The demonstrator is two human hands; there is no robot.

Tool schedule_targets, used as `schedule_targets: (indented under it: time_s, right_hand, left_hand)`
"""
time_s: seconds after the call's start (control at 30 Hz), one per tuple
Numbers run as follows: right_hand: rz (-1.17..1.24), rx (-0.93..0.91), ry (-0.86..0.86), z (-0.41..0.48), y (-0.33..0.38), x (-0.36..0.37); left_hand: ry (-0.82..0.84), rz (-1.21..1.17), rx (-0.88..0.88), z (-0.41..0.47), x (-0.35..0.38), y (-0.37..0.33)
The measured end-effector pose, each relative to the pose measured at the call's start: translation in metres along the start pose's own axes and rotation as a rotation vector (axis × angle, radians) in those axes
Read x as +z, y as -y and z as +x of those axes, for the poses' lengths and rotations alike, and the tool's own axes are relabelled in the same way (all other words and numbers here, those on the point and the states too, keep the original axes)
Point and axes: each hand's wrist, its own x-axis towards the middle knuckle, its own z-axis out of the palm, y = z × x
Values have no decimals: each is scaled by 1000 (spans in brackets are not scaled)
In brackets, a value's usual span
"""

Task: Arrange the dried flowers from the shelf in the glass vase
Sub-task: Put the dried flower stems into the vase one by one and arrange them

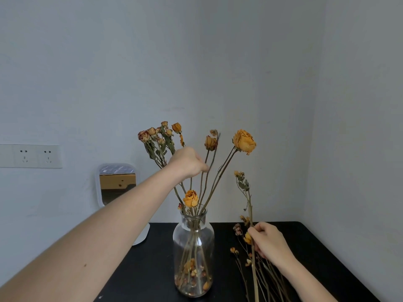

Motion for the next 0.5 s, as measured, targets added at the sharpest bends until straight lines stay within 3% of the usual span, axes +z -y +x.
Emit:
schedule_targets:
  time_s: [0.27, 0.5]
  right_hand:
    - [16, -23, -10, -2, 1, 1]
    - [233, -133, -130, -1, 25, -13]
  left_hand:
    - [-72, 36, 84, -15, -7, -2]
    - [-455, -363, 300, -100, 4, 50]
